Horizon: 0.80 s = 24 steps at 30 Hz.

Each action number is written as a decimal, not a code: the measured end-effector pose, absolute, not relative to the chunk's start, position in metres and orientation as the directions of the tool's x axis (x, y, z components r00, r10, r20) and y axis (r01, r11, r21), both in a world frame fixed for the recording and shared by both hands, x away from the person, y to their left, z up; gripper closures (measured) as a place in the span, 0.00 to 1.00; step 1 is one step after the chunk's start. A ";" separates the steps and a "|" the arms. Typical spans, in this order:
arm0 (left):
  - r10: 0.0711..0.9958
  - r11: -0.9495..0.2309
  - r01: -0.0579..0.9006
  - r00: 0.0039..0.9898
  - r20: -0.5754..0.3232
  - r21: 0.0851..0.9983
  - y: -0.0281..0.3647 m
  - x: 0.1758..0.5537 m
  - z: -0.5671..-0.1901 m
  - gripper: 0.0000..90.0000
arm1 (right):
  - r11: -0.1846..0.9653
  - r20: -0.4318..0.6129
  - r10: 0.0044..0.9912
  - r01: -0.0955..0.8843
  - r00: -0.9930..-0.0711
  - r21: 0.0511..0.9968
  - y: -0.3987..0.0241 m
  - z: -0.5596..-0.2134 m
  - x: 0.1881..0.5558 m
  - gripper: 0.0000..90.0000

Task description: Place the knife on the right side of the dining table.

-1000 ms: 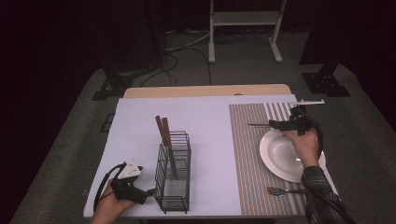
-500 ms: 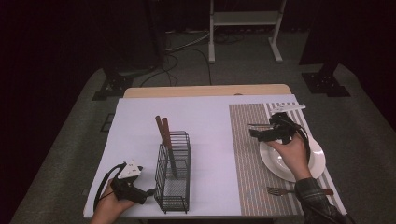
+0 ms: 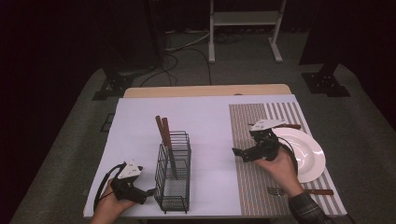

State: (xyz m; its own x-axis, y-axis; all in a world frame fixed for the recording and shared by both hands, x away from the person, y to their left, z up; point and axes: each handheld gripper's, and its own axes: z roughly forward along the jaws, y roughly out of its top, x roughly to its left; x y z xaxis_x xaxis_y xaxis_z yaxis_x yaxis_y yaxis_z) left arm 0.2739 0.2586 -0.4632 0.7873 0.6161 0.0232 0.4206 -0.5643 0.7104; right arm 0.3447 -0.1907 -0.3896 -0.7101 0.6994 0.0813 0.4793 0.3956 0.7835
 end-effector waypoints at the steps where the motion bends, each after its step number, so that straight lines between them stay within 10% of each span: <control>1: 0.616 -0.564 0.421 0.787 0.023 0.711 0.259 0.274 -0.463 0.00 | 0.403 0.083 0.690 0.476 -0.719 0.782 -0.187 -0.392 0.342 0.00; 24: 0.615 -0.565 0.419 0.788 0.025 0.711 0.259 0.274 -0.463 0.00 | 0.641 0.040 0.465 0.368 -0.885 0.673 -0.104 -0.450 0.286 0.00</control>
State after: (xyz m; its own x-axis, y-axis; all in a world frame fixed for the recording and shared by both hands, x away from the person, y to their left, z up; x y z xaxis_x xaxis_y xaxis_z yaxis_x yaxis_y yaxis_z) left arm 0.2739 0.2587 -0.4633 0.7878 0.6154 0.0250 0.4190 -0.5653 0.7105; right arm 0.2864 -0.1042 -0.4501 -0.8845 0.4648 0.0404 0.3677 0.6412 0.6735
